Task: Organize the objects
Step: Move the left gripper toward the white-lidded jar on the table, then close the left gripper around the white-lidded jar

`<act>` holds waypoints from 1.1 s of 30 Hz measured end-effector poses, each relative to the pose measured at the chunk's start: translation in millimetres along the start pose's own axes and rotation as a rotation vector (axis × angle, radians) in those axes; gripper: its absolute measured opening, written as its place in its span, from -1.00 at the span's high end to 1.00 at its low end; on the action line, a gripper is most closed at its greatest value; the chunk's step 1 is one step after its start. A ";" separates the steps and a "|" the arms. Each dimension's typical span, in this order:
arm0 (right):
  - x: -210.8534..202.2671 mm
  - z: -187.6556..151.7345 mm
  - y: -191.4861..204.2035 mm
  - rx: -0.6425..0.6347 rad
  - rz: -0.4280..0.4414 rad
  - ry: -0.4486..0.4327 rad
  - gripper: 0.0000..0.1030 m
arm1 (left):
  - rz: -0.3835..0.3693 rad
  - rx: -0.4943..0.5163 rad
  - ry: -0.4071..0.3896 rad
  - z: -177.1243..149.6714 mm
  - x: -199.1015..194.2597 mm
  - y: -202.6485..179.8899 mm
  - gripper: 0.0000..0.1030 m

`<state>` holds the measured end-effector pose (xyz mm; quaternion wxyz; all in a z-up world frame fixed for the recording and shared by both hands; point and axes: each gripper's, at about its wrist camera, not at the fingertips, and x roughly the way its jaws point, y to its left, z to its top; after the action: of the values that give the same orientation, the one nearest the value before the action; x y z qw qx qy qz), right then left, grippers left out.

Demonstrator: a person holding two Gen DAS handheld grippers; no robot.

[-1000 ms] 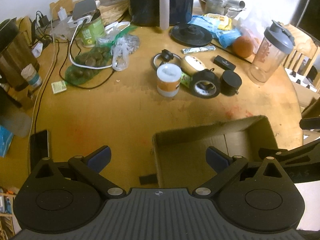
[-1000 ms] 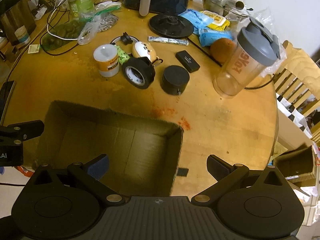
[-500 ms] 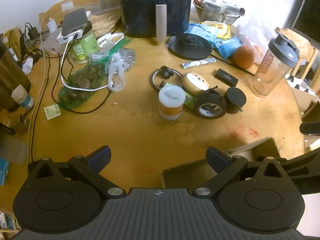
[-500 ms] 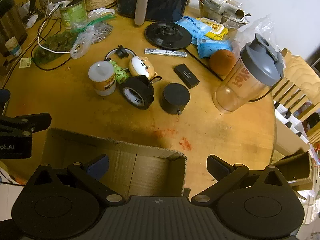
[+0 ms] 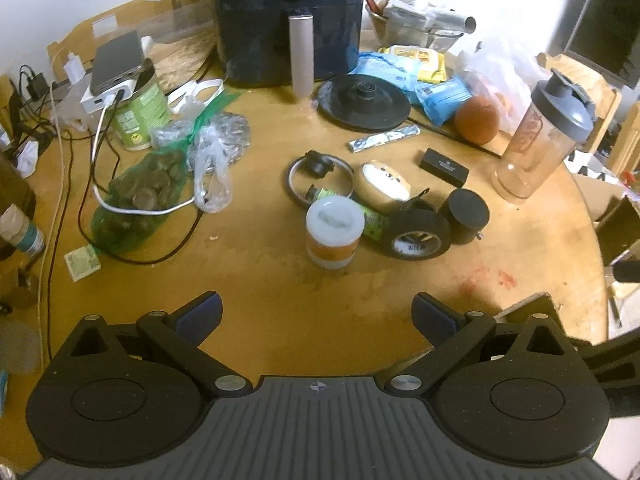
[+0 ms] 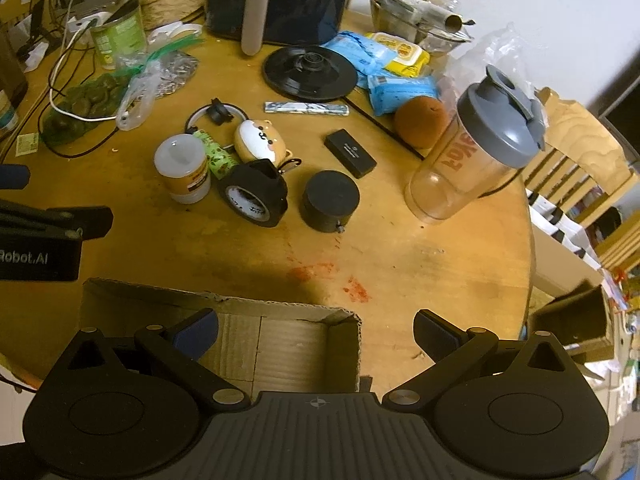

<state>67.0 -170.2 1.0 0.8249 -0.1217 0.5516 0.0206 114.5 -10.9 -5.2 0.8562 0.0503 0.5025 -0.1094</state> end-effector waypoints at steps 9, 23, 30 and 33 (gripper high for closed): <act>1.6 -3.0 -11.7 0.056 0.004 0.015 -1.00 | -0.036 0.052 -0.038 15.9 24.3 -3.3 -1.00; -2.0 -18.1 -37.9 0.174 0.036 0.025 -1.00 | -0.031 0.137 -0.051 39.0 94.8 -6.2 -0.61; -4.1 -25.7 -48.4 0.215 -0.008 0.039 -1.00 | -0.049 0.166 -0.005 44.2 122.9 -4.0 -0.49; -3.5 -28.2 -51.2 0.233 -0.011 0.045 -1.00 | -0.085 0.175 0.009 43.8 128.1 -5.0 -0.12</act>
<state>48.7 -225.8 3.1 0.8210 -0.0284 0.5679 -0.0511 210.9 -41.9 -95.3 0.8408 0.1040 0.4965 -0.1891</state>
